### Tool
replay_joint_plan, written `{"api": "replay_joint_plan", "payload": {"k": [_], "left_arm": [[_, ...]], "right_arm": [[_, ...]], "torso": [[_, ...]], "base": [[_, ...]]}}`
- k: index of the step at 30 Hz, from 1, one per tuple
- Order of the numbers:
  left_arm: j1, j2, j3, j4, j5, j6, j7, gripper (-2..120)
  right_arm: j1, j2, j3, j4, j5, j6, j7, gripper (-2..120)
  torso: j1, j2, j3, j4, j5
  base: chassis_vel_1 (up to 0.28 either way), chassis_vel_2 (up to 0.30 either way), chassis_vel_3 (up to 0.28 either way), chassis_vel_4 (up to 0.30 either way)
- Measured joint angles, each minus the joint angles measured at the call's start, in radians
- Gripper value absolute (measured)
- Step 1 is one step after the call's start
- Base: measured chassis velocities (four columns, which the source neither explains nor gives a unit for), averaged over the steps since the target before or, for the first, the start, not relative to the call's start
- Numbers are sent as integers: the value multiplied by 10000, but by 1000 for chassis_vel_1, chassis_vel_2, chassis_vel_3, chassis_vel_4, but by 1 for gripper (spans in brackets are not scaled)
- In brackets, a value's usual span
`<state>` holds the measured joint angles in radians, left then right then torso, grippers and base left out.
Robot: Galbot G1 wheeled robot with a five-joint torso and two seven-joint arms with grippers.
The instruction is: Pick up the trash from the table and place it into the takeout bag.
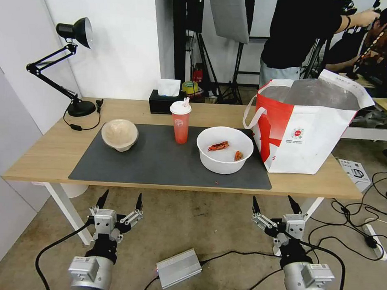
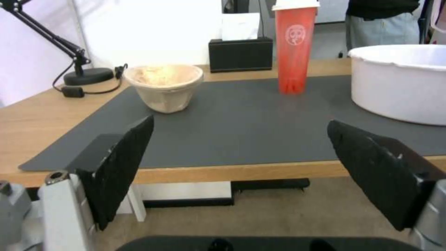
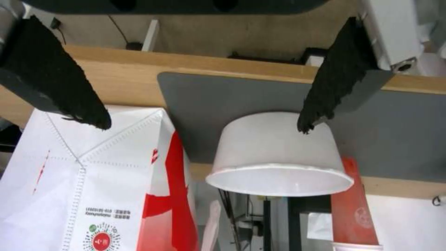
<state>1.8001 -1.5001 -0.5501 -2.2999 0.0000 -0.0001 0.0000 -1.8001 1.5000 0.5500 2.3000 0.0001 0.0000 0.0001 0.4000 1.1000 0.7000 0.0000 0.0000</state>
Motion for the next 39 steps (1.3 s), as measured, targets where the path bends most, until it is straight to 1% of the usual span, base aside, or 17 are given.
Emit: {"api": "replay_joint_plan", "payload": {"k": [17, 18, 20, 21, 23, 24, 25, 26, 27, 28, 29, 30, 31, 33, 39], "left_arm": [[6, -7, 28, -5, 1, -12, -41, 100], [54, -71, 227, -57, 47, -104, -268, 100], [213, -290, 884, -255, 211, -427, -856, 100], [213, -290, 884, -255, 211, -427, -856, 100], [463, -642, 1923, -556, 491, -964, -1839, 100], [556, -766, 2306, -671, 592, -1153, -2198, 100], [556, -766, 2306, -671, 592, -1153, -2198, 100], [623, -859, 2576, -748, 658, -1303, -2451, 100], [645, -902, 2641, -756, 640, -1360, -2556, 100], [649, -913, 2656, -756, 625, -1373, -2588, 100], [649, -913, 2656, -756, 625, -1373, -2588, 100], [650, -913, 2668, -756, 592, -1391, -2602, 100], [642, -908, 2666, -737, 567, -1399, -2611, 100], [631, -898, 2653, -706, 552, -1424, -2622, 100], [604, -874, 2637, -656, 511, -1436, -2581, 100]], "right_arm": [[1, -28, -3, 0, 2, 0, 2, 100], [7, -86, -8, 1, 12, 0, 15, 100], [15, -170, -24, 11, 31, 0, 36, 100], [15, -170, -24, 11, 31, 0, 36, 100], [85, -746, -134, 202, 218, -5, 262, 100], [132, -1083, -209, 322, 327, -11, 398, 100], [132, -1083, -209, 322, 327, -11, 398, 100], [187, -1540, -295, 469, 460, -21, 562, 100], [199, -1783, -305, 487, 479, -20, 592, 100], [199, -1850, -332, 488, 495, -22, 619, 100], [199, -1850, -332, 488, 495, -22, 619, 100], [237, -2144, -431, 561, 569, -13, 731, 100], [309, -2556, -551, 689, 669, 10, 892, 100], [404, -3117, -767, 822, 761, 37, 1123, 100], [404, -3256, -929, 804, 684, 45, 1215, 100]], "torso": [[0, -1, 0, 0, 0], [0, -1, 0, 0, 0], [0, -1, 0, -1, 1], [0, -1, 0, -1, 1], [-1, 0, 0, -2, 3], [0, 0, 0, 0, 4], [0, 0, 0, 0, 4], [0, 0, 0, 1, 4], [0, 0, 0, 4, 0], [-1, 0, 0, -1, 5], [-1, 0, 0, -1, 5], [0, 0, 0, -3, 6], [0, 0, 0, -1, 1], [0, -1, 0, 5, 0], [0, 0, 0, 0, 1]], "base": [[0, 0, 0, 0], [0, 0, 0, 0], [0, 0, 0, 0], [0, 0, 0, 0], [0, 0, 0, 0], [0, 0, 0, 0], [0, 0, 0, 0], [0, 0, 0, 0], [0, 0, 0, 0], [0, 0, 0, 0], [0, 0, 0, 0], [0, 0, 0, 0], [0, 0, 0, 0], [0, 0, 0, 0], [0, 0, 0, 0]]}}
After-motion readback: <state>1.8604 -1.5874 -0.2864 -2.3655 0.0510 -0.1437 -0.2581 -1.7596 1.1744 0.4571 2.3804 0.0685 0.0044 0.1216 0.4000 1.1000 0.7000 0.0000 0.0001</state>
